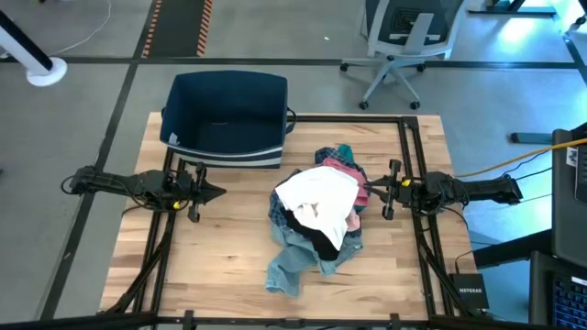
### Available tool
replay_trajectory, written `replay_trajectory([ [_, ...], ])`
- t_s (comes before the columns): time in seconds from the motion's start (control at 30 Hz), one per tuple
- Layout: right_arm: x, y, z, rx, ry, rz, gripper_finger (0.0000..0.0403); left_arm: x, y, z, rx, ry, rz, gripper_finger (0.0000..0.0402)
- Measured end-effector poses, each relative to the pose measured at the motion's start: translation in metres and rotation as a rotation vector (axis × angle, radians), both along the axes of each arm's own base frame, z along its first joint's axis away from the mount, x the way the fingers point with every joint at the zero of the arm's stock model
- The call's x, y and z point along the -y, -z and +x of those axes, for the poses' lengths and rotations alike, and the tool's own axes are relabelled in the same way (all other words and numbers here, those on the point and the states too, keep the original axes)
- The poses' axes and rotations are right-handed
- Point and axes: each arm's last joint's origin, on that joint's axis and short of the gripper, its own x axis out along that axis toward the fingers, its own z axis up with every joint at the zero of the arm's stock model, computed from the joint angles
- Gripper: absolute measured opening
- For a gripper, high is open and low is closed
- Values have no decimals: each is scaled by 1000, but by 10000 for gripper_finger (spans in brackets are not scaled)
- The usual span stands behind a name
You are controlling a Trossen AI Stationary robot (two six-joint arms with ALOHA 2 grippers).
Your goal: Sort clothes
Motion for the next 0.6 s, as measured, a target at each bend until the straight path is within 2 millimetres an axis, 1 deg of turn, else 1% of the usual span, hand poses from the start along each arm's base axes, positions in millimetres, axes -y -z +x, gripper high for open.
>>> replay_trajectory([
  [0.1,0,0,0,0,0,0,51,0,0,0,0,-1,7,1],
  [0.27,0,0,0,0,0,0,51,-1,-2,0,11,-45,195,1],
  [0.4,0,0,0,-1,0,0,51,-1,-2,0,2,-51,297,1],
  [0.47,0,0,0,0,0,0,51,-1,-3,0,2,-57,380,1],
  [0.53,0,0,0,-1,0,0,51,-1,-6,0,31,-68,450,1],
  [0.6,0,0,0,0,0,0,51,-1,-13,-1,97,-88,470,1],
])
